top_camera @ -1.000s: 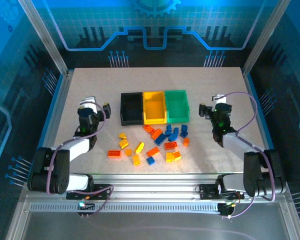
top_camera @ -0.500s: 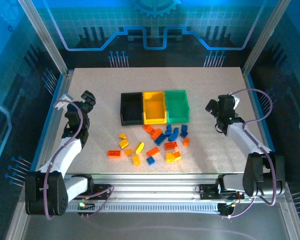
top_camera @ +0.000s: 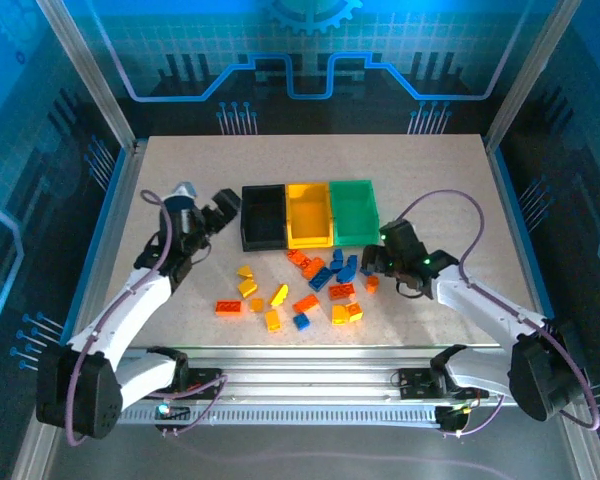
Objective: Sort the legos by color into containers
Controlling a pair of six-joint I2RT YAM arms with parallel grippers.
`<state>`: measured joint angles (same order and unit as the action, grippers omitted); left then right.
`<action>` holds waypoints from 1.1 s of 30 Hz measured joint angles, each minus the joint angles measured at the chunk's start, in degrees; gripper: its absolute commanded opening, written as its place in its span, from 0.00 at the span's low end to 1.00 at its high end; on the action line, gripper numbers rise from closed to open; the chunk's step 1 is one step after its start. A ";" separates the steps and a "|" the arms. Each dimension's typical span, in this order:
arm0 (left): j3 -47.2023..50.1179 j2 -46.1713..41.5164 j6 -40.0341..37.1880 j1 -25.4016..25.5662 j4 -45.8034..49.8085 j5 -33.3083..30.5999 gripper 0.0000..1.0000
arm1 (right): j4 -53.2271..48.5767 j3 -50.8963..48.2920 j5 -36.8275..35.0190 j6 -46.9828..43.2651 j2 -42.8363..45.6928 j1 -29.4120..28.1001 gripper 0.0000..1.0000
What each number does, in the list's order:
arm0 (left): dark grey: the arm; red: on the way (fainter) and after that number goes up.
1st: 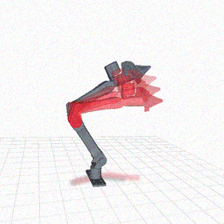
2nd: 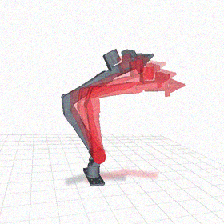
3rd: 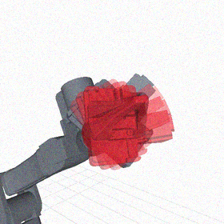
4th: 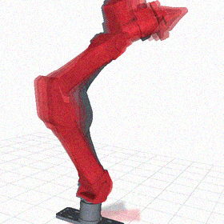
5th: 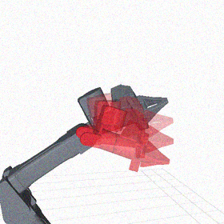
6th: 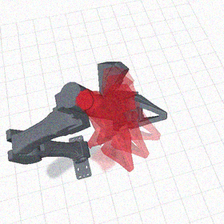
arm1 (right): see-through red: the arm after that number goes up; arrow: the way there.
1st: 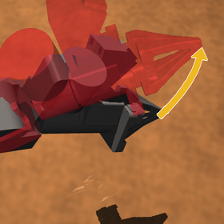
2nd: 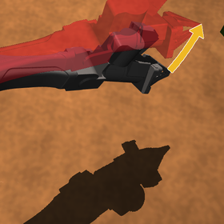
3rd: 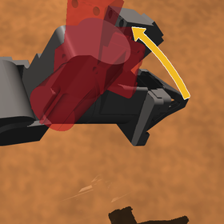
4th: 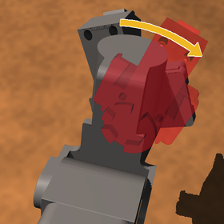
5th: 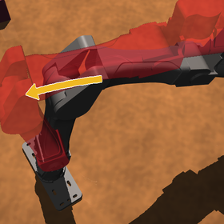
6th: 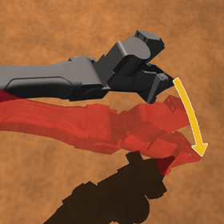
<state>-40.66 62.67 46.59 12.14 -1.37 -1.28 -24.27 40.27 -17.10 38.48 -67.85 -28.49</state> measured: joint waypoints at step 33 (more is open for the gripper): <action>5.40 -5.09 1.86 11.10 11.43 1.57 0.99 | 0.72 0.85 1.07 4.92 -7.04 -5.01 0.30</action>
<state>-35.27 57.58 48.45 23.24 10.07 0.30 -23.55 41.12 -16.03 43.40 -74.89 -33.50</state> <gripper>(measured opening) 0.989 0.321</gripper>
